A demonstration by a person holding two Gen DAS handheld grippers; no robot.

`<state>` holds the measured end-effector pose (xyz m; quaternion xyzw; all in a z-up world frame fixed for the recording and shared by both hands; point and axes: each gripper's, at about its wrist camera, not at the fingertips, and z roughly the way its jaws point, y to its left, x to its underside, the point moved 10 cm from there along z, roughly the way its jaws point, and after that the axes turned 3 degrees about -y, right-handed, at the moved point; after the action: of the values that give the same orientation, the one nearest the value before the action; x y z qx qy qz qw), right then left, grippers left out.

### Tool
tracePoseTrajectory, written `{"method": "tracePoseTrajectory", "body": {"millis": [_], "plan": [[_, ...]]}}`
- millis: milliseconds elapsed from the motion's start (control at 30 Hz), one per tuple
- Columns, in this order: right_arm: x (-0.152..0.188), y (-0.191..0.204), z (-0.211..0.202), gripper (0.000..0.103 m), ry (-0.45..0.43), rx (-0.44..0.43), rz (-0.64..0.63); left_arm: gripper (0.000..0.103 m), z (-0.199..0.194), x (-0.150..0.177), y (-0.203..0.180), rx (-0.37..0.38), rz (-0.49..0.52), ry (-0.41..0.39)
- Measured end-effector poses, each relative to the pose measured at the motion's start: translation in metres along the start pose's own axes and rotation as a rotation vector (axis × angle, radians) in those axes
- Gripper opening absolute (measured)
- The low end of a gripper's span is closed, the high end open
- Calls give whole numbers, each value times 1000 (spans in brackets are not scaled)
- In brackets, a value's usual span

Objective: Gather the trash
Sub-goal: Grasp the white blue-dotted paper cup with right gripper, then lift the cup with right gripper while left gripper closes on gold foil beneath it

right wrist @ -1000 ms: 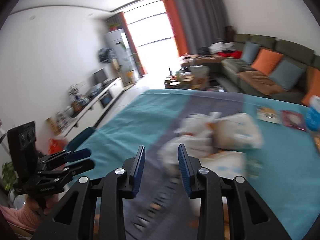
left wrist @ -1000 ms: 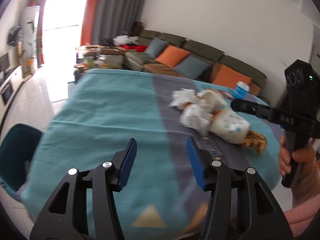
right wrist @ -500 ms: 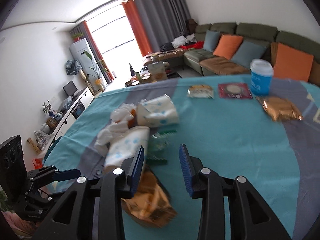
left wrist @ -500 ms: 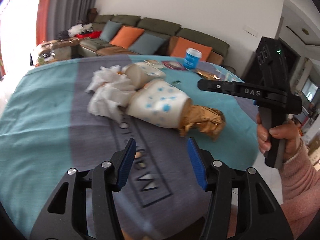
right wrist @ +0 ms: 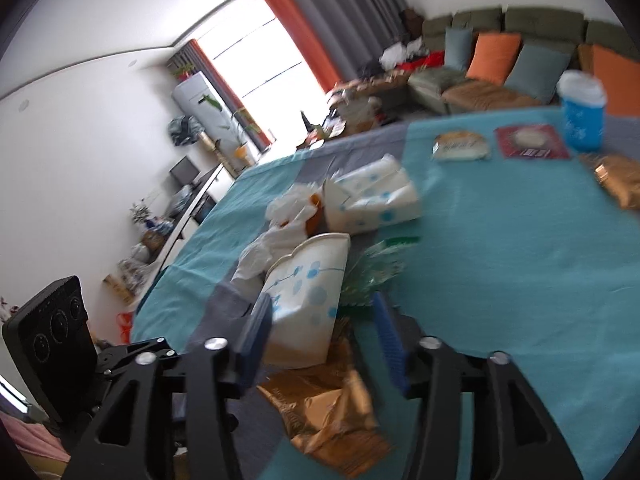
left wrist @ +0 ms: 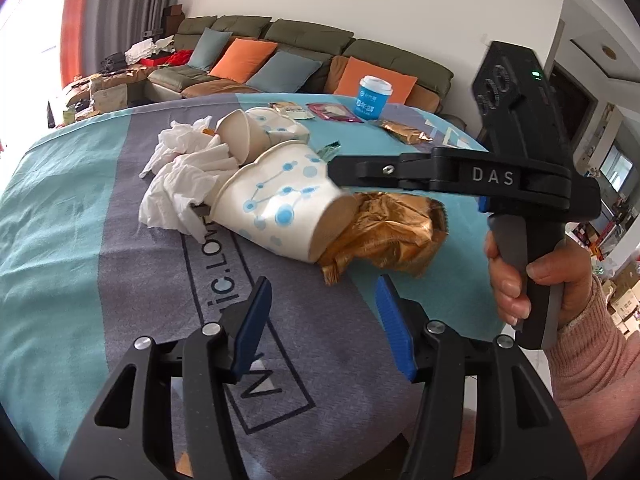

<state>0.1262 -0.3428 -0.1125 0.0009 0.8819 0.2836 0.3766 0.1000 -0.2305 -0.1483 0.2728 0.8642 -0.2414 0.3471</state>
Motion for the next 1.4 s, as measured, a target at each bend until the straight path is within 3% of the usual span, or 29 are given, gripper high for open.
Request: {"method": "tracePoseTrajectory", "body": {"millis": [167,233,267,567,800,1000,1167,1400], "plan": [[7,5,20,55,73,-94,58,54,-2,2,11,-21,-17,0],[9,6,23,46,83,-137,81,54,-3,2,14,-26,-19,0],[9,8,21,35,73,-165,87,54,-3,3,14,-25,-20,1],[0,17,-8,20,-40,-167,42,55,0,3,2,13,4,10],[-14,-9,-36,20,-150,-156,121,56,12,4,-20,104,9,48],[-16,-10,-31,20,-166,-194,170,57,17,-4,-30,149,0,50],[-20,8,-16,20,-156,-270,175,60,20,-13,-23,207,-86,46],[-18,22,0,20,-144,-313,167,63,22,-21,3,307,-257,38]]}}
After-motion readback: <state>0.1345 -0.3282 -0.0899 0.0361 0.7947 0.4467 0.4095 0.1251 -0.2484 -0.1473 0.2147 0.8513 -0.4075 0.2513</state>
